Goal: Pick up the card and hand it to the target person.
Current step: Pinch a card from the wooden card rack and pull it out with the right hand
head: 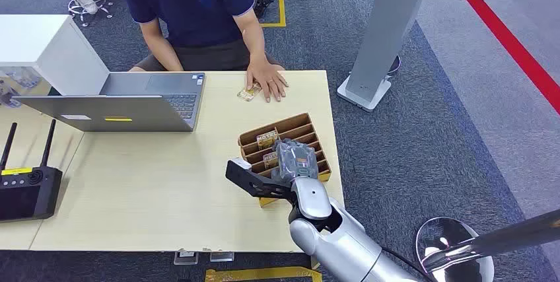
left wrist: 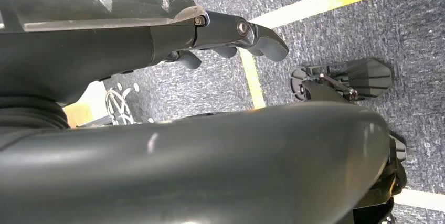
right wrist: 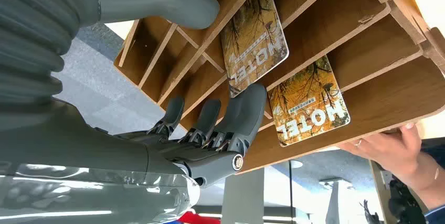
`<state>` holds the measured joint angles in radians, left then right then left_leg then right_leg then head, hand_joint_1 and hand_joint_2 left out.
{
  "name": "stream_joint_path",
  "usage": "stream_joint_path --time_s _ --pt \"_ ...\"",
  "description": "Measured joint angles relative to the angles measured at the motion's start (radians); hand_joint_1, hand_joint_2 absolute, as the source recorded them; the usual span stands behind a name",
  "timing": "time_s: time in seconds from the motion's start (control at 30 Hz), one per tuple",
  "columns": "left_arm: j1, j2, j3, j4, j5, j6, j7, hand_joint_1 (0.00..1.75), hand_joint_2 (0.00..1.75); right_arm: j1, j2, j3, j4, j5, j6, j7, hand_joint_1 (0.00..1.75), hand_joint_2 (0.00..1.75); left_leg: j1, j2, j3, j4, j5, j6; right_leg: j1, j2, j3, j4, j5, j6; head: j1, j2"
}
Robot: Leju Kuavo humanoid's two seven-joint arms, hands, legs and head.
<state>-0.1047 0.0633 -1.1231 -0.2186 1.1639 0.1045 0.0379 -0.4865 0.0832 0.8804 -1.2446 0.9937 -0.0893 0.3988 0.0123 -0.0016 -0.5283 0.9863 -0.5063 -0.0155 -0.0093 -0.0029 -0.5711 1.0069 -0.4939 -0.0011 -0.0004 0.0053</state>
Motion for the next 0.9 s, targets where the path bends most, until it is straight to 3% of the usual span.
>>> stream_joint_path --time_s 0.23,0.53,0.9 --pt "0.0 0.0 0.0 0.0 0.0 0.0 0.0 0.0 0.0 0.0 0.0 0.0 0.005 -0.003 -0.002 0.0 0.64 1.75 0.0 0.0 0.0 0.0 0.0 0.0 0.0 0.0 0.0 0.0 0.0 0.0 0.0 0.0" --pt "-0.001 0.0 0.0 0.0 0.0 -0.002 0.0 0.0 0.0 0.0 0.0 0.0 0.009 -0.002 -0.004 0.0 0.65 1.75 0.0 0.0 0.0 0.0 0.0 0.0 0.0 0.0 0.0 0.0 0.0 0.0 0.0 0.0" --pt "-0.002 -0.001 0.0 0.0 0.0 -0.002 0.0 0.0 0.0 0.0 0.0 0.0 0.01 -0.002 -0.004 0.0 0.89 1.75 0.0 0.0 0.0 0.0 0.0 0.0 0.0 0.0 0.0 0.0 0.0 0.0 0.0 0.0"
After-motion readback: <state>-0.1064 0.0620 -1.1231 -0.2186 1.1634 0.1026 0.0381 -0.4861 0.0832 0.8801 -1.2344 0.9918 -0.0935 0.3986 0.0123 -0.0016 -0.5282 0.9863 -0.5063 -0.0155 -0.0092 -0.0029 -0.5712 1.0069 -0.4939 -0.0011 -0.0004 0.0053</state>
